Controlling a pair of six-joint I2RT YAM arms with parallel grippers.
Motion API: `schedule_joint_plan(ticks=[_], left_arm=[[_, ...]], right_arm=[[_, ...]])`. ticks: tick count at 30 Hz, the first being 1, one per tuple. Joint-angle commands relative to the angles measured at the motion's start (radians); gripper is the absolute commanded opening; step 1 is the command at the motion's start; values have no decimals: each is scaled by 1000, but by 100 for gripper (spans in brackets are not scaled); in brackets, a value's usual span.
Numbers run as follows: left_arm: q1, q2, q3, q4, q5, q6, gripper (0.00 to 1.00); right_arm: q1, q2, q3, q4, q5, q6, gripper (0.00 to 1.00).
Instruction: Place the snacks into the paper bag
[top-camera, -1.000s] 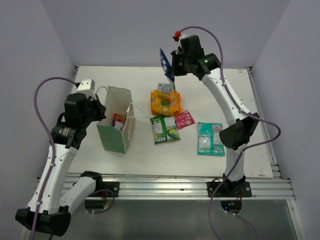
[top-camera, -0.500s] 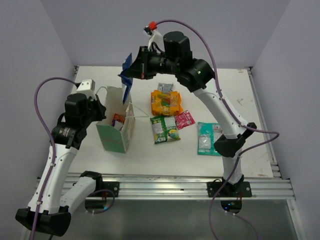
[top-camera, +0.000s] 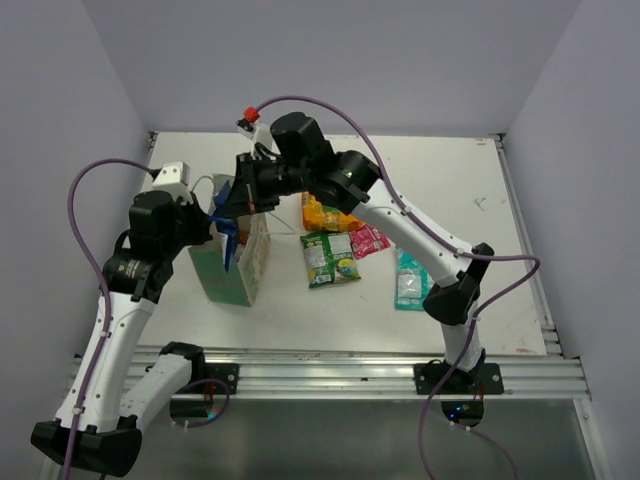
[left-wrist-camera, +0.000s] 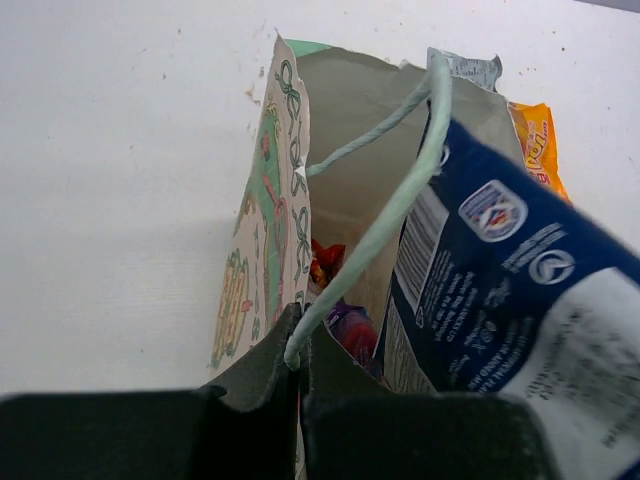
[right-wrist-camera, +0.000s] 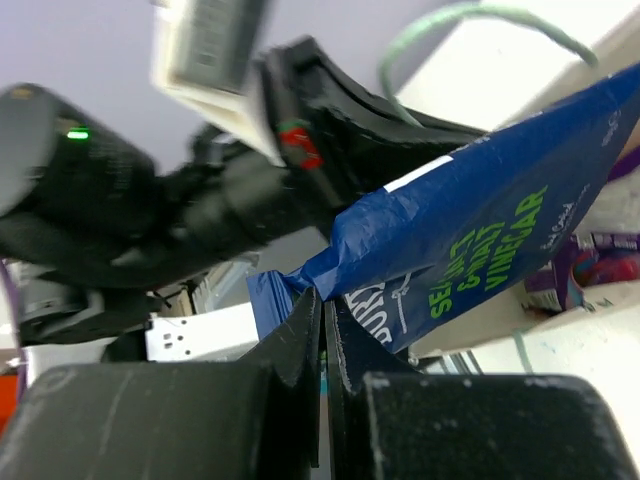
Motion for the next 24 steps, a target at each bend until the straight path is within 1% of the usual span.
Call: schedule_joint_plan(ticks=[1,2,4,5,6,7,8,9,10,11,12,13,14,15,16,17,18,19,20,21,22,24], left_arm=[[-4,-13,-12,27,13,2,0],[-4,-15,-14,24,13,3,0],[-4,-21,-17,23,13,3,0],[-4,-24,-18,21,13,3,0],[-4,-26,-18,20,13,3,0],[-4,-27,-18,20,10,3,0],[-4,-29,-17,20,10,3,0],[-4,-29,-17,21,10,5,0],[-4,-27,-17,21,13,6,0],[-4,-27,-18,23,13,6,0],[-4,-26,-18,26,17,8,0],[-4,-26,-18,27,17,9,0],[-4,-24,-18,30,17,8,0],[-4,-24,-17,32,17,9,0],[-4,-24,-18,35,17,9,0],[-4,-24,-23,40,17,8,0],[-4,-26,-24,40,17,6,0],[-4,-24,-27,43,40,5,0],[-4,-26,-27,43,40,5,0],[-4,-29,-27,43,39,3,0],[-4,-30,-24,41,37,5,0],[-4,-35,-23,31,28,3,0]], right_arm=[[-2,-43,-35,42,-21,32,0],[-3,-38,-32,35,-15,29,5],[-3,-14,24,10,19,12,24],[-5,-3,57,-3,36,-9,55],[-5,7,90,-17,54,-23,63],[-3,12,126,-52,78,-38,67],[-5,11,185,-73,135,-78,71],[-8,-9,200,-102,170,-96,74],[-9,-28,178,-107,198,-110,77],[-28,-50,146,-107,238,-118,80],[-38,-83,99,-101,255,-120,80],[-49,-145,-11,-98,275,-126,80],[-57,-181,-76,-97,339,-138,80],[-69,-211,-143,-92,376,-184,80],[-71,-262,-285,-93,426,-211,81],[-77,-278,-358,-95,465,-257,81],[-80,-290,-432,-89,541,-273,82],[-94,-302,-578,-66,580,-285,84],[-103,-307,-648,-66,580,-282,84],[-112,-305,-715,-19,586,-281,84],[-118,-305,-836,12,593,-276,84],[-135,-298,-932,113,603,-271,84]])
